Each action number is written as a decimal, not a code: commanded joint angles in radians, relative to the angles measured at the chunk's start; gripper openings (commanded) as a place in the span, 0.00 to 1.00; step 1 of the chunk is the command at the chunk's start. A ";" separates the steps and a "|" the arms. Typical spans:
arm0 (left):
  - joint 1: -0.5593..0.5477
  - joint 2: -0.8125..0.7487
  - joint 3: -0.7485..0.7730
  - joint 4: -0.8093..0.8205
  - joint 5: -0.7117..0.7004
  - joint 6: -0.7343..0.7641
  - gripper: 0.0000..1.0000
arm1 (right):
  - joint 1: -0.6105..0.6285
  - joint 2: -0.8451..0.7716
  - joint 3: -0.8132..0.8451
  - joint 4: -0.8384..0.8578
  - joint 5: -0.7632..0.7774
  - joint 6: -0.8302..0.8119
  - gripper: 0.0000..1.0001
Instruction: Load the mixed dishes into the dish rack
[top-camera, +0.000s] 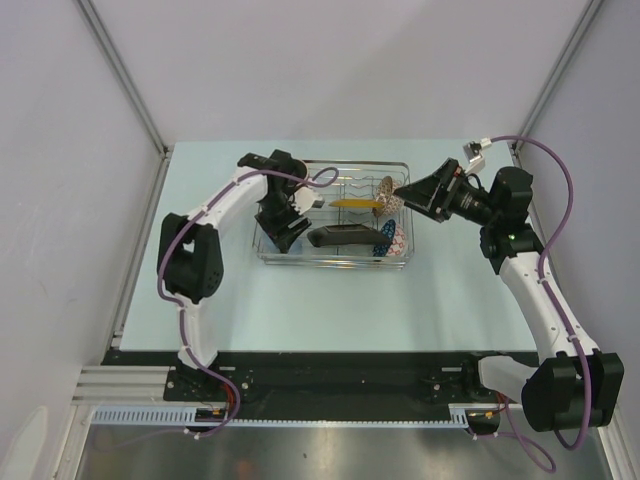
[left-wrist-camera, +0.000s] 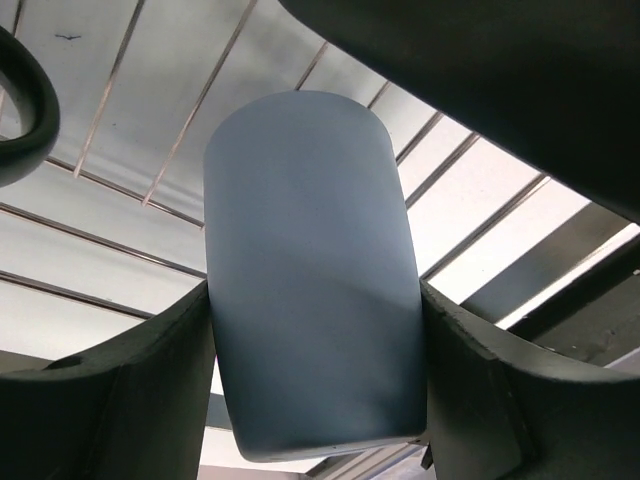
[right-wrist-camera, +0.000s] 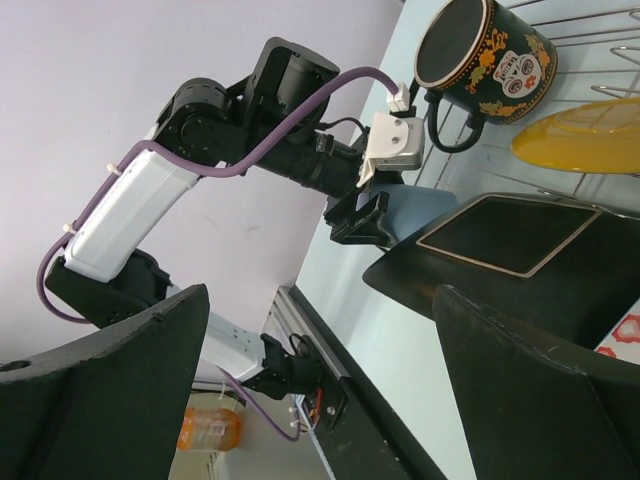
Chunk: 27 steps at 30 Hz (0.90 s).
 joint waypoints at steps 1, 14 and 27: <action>-0.015 0.010 -0.020 -0.004 -0.091 0.010 0.00 | -0.004 -0.031 0.010 -0.013 0.002 -0.025 1.00; -0.031 0.039 0.020 0.076 -0.165 -0.024 0.55 | -0.004 -0.038 0.009 -0.034 -0.004 -0.037 1.00; -0.036 -0.026 0.095 0.039 -0.107 -0.021 1.00 | -0.004 -0.038 0.009 -0.056 -0.004 -0.073 1.00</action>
